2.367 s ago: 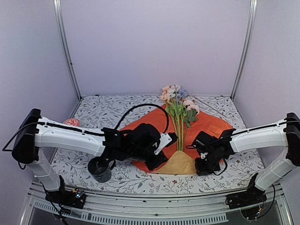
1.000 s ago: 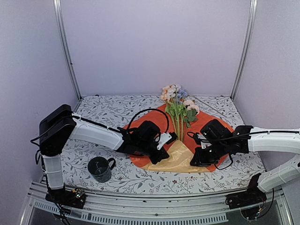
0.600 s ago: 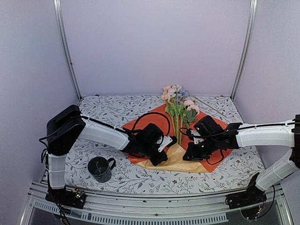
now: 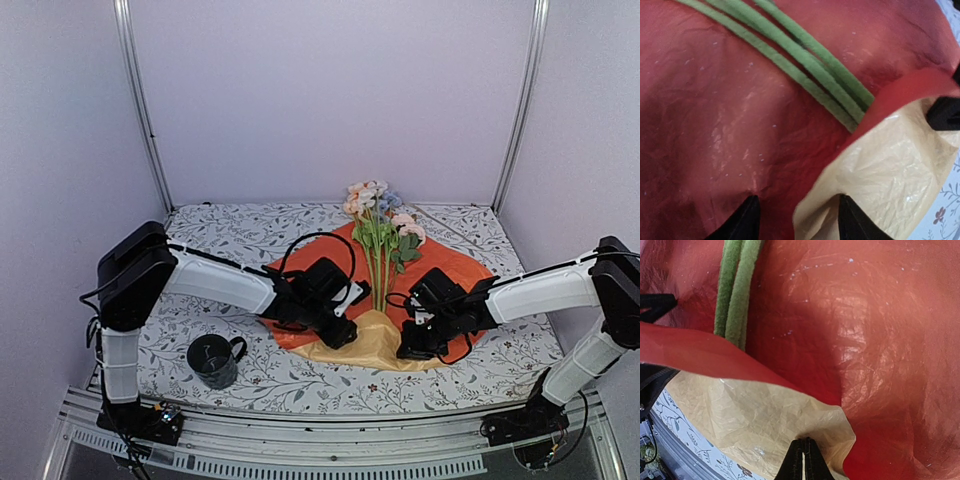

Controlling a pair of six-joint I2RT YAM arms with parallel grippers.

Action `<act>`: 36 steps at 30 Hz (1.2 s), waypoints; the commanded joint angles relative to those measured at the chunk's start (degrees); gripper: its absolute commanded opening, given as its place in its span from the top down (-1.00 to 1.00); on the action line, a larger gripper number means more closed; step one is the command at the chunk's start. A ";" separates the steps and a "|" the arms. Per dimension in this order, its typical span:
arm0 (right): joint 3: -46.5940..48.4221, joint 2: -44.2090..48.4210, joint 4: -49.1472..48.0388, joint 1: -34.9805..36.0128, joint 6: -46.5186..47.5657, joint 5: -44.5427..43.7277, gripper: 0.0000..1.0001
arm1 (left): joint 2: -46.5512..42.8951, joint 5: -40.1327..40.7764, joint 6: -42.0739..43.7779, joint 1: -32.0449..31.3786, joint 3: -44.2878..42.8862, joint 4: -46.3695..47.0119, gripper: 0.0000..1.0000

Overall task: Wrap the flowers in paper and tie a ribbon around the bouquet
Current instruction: Adjust the 1/4-folded wrapping paper at the center of the board.

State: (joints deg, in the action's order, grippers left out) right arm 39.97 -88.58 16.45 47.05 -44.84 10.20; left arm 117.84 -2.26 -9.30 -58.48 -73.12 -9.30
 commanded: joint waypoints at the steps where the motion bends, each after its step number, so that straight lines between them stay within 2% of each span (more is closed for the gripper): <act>1: -1.50 -2.12 0.61 -0.03 -0.95 -0.90 0.89 | -8.03 8.89 -1.67 0.62 -0.77 -2.78 -0.28; 4: -1.71 -2.07 0.60 -0.10 -1.36 -0.75 0.89 | -14.78 13.05 -0.59 -0.41 2.62 0.13 -0.35; 7: -1.69 -1.52 0.60 -0.05 -1.48 -0.45 0.89 | -20.83 13.91 2.98 -3.27 7.54 5.59 -0.34; 9: -1.44 -1.13 0.58 -0.11 -1.35 -0.47 0.89 | -23.46 11.34 6.48 -6.02 10.52 9.64 -0.28; 11: -1.11 -1.12 0.69 -0.08 -1.39 -0.49 0.89 | -24.27 5.61 8.65 -8.00 12.76 12.26 -0.13; 13: -0.72 -1.26 0.90 -0.06 -1.15 -0.40 0.89 | -22.49 -0.77 7.64 -8.32 13.55 13.24 0.10; 15: -0.53 -1.04 1.12 -0.10 -1.14 -0.32 0.89 | -19.74 -1.68 6.72 -8.30 13.01 13.02 0.22; 22: -0.58 -0.45 1.22 -0.10 -1.15 -0.34 0.89 | -9.05 6.45 5.11 -6.17 5.66 12.99 0.20; 27: -0.25 -0.13 1.75 -0.01 -0.93 -1.10 0.87 | -1.08 5.29 3.96 -4.50 -1.23 11.24 0.17; 34: 2.17 0.32 6.49 0.40 -0.63 -4.94 0.82 | 6.06 5.16 2.92 -3.38 -5.08 6.77 0.16; 36: 3.93 0.77 9.58 1.13 -0.56 -7.73 0.72 | 7.55 4.77 2.21 -2.95 -5.84 5.27 0.17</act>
State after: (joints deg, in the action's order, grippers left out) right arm 41.10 -88.68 18.37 47.24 -45.67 8.49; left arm 122.13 2.81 -5.52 -62.65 -77.23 0.54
